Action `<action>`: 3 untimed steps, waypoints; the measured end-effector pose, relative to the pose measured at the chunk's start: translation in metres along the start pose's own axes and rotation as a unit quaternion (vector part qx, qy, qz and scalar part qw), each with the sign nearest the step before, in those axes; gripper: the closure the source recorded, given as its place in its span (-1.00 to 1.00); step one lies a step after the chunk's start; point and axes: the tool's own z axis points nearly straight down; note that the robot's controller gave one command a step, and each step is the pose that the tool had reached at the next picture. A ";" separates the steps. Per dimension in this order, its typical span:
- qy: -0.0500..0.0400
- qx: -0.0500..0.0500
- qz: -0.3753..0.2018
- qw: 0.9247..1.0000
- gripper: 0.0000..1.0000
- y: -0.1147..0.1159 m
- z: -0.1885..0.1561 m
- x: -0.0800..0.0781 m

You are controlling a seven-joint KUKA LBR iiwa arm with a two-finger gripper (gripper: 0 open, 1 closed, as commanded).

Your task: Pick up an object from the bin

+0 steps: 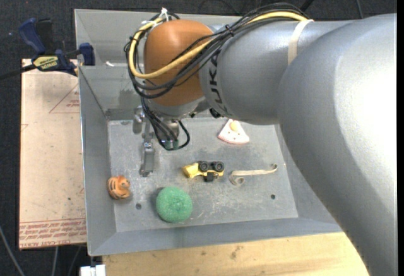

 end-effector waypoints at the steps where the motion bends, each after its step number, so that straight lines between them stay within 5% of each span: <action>1: -0.004 -0.001 0.002 1.000 -1.00 -0.001 -0.005 -0.002; 2: -0.006 -0.002 -0.001 1.000 -1.00 -0.011 0.038 -0.004; 3: -0.002 0.000 -0.009 1.000 -1.00 -0.011 0.055 -0.032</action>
Offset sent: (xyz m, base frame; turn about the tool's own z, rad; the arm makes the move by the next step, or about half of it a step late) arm 0.0028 -0.0165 -0.0552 -0.0038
